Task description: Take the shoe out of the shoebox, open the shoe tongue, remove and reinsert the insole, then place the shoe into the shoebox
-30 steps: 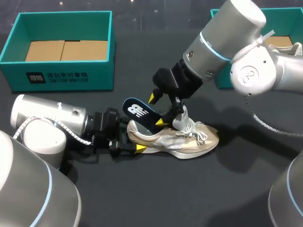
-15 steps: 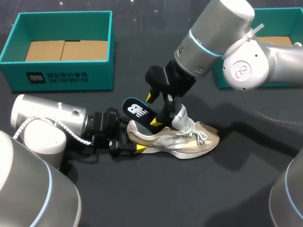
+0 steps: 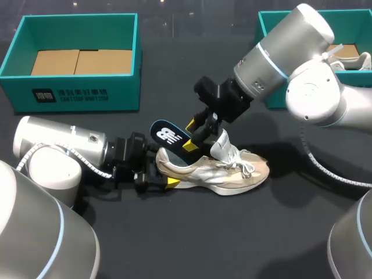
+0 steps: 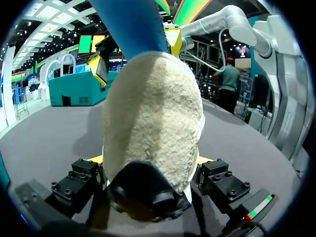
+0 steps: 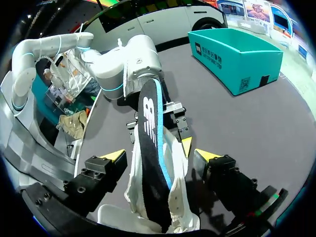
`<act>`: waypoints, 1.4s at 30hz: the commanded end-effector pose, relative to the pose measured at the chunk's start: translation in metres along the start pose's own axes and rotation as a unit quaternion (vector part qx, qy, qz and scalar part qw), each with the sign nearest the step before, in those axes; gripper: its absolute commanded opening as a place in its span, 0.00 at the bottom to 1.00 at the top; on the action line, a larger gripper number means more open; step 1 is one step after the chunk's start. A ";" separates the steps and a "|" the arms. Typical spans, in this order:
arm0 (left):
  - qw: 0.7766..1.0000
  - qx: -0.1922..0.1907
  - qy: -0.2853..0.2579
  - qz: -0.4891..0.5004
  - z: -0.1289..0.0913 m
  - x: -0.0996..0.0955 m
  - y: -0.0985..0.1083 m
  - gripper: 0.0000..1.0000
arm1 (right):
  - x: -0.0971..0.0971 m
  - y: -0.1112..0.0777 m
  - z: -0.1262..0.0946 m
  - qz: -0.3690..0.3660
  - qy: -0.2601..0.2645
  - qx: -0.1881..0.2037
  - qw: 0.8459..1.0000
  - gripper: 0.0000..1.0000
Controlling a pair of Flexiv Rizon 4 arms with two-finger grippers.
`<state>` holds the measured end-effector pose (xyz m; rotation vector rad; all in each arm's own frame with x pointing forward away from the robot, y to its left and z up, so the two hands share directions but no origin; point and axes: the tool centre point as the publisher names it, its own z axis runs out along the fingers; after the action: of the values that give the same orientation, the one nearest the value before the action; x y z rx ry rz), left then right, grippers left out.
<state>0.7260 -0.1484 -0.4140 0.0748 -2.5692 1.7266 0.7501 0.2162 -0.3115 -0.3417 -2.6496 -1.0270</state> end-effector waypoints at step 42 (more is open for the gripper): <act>1.000 -0.001 -0.001 0.000 0.000 0.001 0.004 0.00 | 0.032 0.045 0.004 -0.070 0.050 0.008 0.996 0.00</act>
<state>0.7260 -0.1484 -0.4140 0.0747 -2.5692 1.7265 0.7319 0.2554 -0.2737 -0.0996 -2.6232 -1.0353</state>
